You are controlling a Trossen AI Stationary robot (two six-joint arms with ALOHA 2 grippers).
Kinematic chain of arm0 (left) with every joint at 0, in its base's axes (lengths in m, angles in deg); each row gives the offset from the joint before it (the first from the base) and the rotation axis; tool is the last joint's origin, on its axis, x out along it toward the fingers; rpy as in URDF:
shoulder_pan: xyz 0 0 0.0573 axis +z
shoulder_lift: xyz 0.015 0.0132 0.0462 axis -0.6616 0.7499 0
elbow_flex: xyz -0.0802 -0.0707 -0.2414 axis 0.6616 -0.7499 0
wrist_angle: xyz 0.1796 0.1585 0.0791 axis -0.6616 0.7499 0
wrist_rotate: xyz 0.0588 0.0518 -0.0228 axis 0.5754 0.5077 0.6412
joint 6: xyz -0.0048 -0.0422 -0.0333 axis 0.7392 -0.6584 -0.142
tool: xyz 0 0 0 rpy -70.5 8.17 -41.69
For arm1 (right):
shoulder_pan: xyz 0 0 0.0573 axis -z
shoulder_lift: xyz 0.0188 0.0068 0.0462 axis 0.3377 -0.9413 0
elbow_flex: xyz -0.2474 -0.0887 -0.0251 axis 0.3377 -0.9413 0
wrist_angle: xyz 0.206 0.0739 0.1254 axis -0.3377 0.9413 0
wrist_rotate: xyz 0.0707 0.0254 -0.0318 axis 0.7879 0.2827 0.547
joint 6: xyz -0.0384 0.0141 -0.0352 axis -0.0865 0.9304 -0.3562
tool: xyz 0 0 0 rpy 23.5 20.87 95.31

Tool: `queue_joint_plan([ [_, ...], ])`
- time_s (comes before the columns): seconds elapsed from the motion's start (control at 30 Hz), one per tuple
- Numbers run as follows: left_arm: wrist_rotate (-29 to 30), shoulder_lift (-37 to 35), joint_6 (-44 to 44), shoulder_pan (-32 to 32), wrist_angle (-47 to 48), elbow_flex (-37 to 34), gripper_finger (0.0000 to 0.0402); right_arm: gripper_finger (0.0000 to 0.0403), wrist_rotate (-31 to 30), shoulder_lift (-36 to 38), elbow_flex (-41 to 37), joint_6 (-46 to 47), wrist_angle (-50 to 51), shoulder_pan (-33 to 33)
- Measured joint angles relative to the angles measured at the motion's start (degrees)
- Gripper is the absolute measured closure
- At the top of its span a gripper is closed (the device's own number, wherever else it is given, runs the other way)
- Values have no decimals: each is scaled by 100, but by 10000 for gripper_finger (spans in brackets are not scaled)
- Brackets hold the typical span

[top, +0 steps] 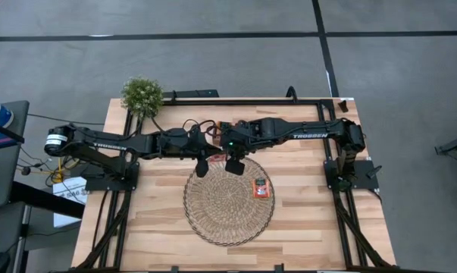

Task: Pick & Place Tea
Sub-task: Put the orange tea bag into the left section of the wooden organizer

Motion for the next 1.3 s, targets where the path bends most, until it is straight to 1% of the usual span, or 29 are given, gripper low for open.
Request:
queue_joint_plan([
  [0.43, 50, -2, -6, 2, 17, 1, 401, 402, 18, 0, 0, -9, 0, 0],
  [0.5, 83, -2, -4, 2, 20, 1, 401, 395, 126, 0, 0, -101, 0, 2],
  [0.57, 92, -2, -4, 2, 20, 0, 401, 381, 339, 0, 10, -182, 11, 24],
  [0.67, 107, -4, -2, 1, 17, 1, 401, 347, 606, 4, 162, -257, 176, 84],
  [0.8, 229, -7, 8, 0, 19, 1, 401, 295, 637, 5, 416, -313, 527, 209],
  [0.93, 499, -7, 137, 2, -16, 1, 401, 256, 276, 20, 778, -259, 1634, 377],
  [1.07, 531, -7, 153, 97, -220, 1, 401, 241, -519, 95, 778, -284, 2570, 479],
  [1.17, 531, -7, 153, 254, -396, 1, 402, 239, -745, 367, 519, -518, 2534, 500],
  [1.3, 522, -7, 234, 472, -730, 1, 401, 246, -749, 1091, -383, -742, 1687, 498],
])
